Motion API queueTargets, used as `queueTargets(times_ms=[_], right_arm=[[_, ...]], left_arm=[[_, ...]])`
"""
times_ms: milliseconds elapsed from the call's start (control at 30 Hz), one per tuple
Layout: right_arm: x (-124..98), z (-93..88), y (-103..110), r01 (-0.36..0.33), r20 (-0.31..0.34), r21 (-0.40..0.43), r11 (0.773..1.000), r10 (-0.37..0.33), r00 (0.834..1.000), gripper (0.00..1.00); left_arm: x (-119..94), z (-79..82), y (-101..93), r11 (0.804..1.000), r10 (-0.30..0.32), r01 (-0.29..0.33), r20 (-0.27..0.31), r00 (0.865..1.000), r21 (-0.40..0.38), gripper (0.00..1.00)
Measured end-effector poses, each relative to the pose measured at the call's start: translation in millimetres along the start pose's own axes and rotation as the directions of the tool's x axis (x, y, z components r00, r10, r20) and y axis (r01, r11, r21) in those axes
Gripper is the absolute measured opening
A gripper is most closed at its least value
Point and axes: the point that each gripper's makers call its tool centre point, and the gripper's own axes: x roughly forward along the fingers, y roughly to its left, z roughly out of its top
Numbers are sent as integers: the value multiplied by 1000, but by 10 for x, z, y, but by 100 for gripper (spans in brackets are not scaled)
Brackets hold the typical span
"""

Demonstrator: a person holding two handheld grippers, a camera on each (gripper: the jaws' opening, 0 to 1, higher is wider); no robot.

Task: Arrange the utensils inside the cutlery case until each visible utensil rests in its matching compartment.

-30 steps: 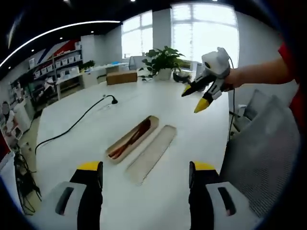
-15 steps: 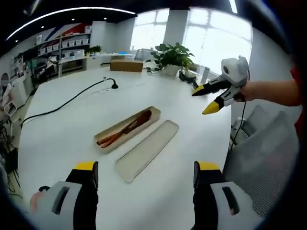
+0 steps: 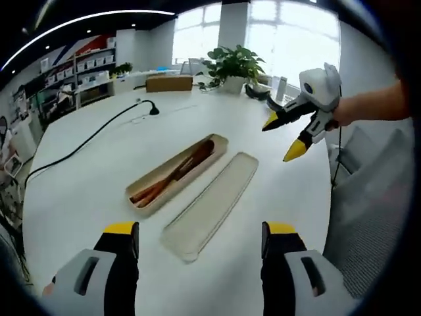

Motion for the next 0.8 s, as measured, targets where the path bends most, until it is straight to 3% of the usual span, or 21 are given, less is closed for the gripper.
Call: queueTargets(times_ms=[100,167,233,267,333,667,800], right_arm=[[126,-11,-27,-10,-3,1,1000,10,1000,54],[237,-33,-36,-27,-11,4,1000,27,1000,55],[326,-46,-33,-55,-26,0,999,55,998,58],[337,-36,-52,-54,-26,-1,999,54,998,59],[348,-14,-66,-64,-26,-11,998,64,998,57],[447,32,-68,-114,-31,-38,993,113,993,56],[535,1,-33,-139,-44,-52,989,137,990,55]], left_arm=[[123,-66,75,1000,28,-28,-20,999,6,70],[243,-74,91,1000,16,-16,-14,1000,-14,72],[307,-137,191,998,64,-64,-64,996,-6,75],[312,-129,199,998,67,-68,-63,996,-3,74],[323,-77,163,999,36,-37,-33,999,-33,74],[334,-240,198,1000,15,-17,-96,995,-11,71],[358,-264,191,999,7,-12,-103,995,-44,71]])
